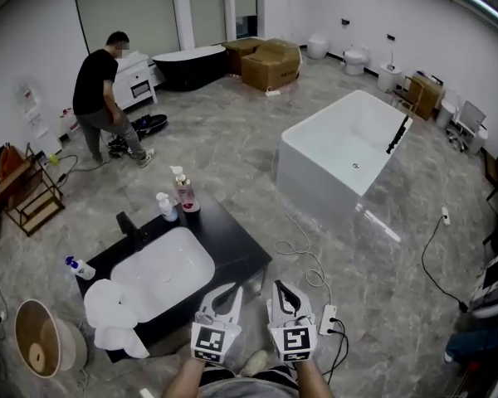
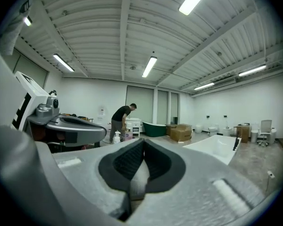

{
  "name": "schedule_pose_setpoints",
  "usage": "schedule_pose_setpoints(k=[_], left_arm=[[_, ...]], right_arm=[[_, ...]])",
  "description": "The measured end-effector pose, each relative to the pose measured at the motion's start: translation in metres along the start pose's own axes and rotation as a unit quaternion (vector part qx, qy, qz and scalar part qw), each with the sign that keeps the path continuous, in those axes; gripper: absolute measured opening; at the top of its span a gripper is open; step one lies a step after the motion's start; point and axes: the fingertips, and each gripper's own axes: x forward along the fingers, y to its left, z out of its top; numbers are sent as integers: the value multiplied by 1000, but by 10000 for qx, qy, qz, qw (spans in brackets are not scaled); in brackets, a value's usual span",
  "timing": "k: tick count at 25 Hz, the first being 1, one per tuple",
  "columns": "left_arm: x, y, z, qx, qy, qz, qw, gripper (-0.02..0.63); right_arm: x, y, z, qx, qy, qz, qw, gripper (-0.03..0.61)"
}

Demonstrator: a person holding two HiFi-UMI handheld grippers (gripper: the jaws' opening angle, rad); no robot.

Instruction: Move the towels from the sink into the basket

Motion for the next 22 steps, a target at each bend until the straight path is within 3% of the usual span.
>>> schedule_pose_setpoints(k=[9,22], left_arm=[[-62,71,-13,-147,44,757,9970,9],[-188,185,-26,-253,114,1605,9866,9]], right_arm=[[37,97,13,-90,-24,850,9963,0],[77,265,46,-155,-130,1741,9845,0]])
